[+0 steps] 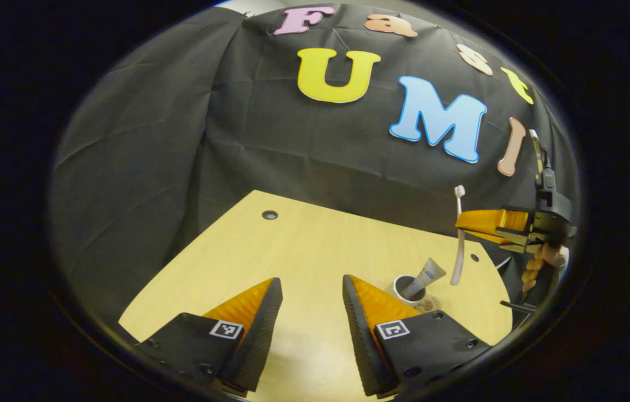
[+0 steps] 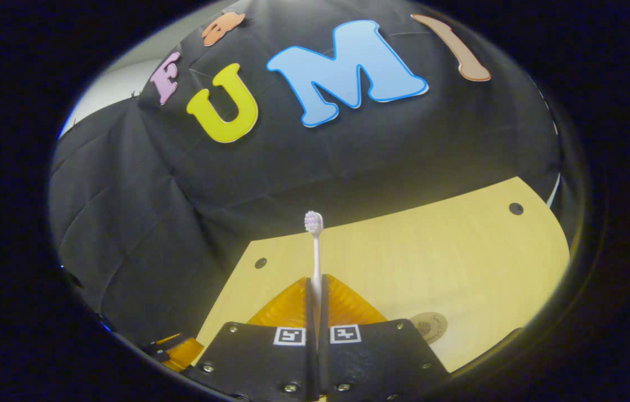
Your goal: Put the toothbrush and toothpaste on the desktop into the cup, then pick up the cup and place it on the coaster on the desktop.
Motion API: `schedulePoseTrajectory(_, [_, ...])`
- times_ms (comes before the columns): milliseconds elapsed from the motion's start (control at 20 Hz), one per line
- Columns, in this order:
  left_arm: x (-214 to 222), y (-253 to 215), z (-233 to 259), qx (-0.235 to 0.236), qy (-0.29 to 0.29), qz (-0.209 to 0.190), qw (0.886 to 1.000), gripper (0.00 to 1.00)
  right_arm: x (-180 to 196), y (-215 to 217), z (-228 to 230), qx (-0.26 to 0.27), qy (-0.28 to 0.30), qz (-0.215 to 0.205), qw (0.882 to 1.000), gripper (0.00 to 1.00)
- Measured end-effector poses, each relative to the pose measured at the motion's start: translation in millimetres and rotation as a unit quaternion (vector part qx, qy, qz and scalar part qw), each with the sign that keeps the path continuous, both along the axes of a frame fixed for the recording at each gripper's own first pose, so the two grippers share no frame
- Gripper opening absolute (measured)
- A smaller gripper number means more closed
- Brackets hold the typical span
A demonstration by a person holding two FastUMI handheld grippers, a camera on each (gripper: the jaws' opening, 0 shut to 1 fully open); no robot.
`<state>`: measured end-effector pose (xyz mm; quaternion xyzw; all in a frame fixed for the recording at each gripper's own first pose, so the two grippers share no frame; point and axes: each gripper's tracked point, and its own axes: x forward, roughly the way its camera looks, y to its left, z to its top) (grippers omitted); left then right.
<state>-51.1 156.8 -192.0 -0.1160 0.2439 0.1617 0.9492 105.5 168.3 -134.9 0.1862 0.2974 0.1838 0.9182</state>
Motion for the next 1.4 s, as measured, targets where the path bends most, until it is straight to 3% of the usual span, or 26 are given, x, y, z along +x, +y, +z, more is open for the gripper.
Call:
schedulePoseTrajectory(200, [-27.6, 18.7, -0.4, 0.01, 0.011, 0.019, 1.0, 0.72, 9.7, 20.5, -27.7, -0.05, -0.038, 0.021, 0.998, 0.02])
schedulePoseTrajectory(500, [-54.5, 27.9, -10.2, 0.007, 0.029, 0.029, 0.999, 0.72, 24.7, 30.9, -65.0, -0.142, -0.092, 0.024, 0.985, 0.02])
schedulePoseTrajectory(1000, [-73.4, 30.5, -27.6, 0.003, 0.052, 0.012, 0.999, 0.72, 2.2, 23.1, -75.3, -0.168, -0.19, 0.007, 0.967, 0.03])
schedulePoseTrajectory(1400, [-70.2, 14.2, -37.0, 0.007, 0.062, -0.019, 0.998, 0.72, -21.4, 10.6, -61.0, -0.176, -0.232, -0.024, 0.956, 0.08])
